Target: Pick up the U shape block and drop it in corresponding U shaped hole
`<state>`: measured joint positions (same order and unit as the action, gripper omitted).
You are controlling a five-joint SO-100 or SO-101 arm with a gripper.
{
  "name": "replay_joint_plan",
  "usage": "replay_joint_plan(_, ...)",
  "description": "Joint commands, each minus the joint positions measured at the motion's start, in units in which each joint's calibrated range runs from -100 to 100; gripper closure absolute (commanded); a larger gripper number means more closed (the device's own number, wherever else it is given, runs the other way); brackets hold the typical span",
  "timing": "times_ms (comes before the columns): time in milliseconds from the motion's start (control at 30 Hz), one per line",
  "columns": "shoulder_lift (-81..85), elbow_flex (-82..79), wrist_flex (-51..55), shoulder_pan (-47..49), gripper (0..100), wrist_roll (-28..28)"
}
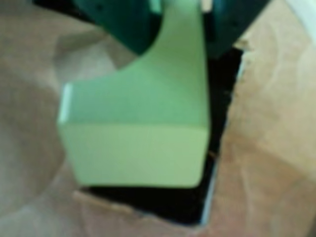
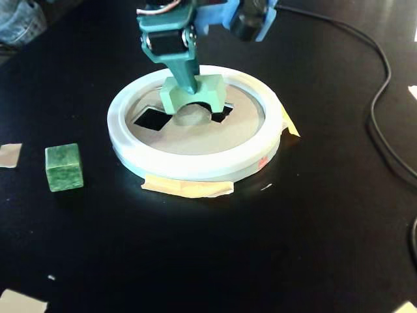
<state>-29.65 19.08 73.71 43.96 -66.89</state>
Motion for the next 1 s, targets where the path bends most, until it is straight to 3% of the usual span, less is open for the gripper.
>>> replay_joint_plan(0,0.76,5.6,-2.42,0.49,94,-0.34)
replay_joint_plan(967,-1.83,5.69,-4.62,2.61,90,-0.39)
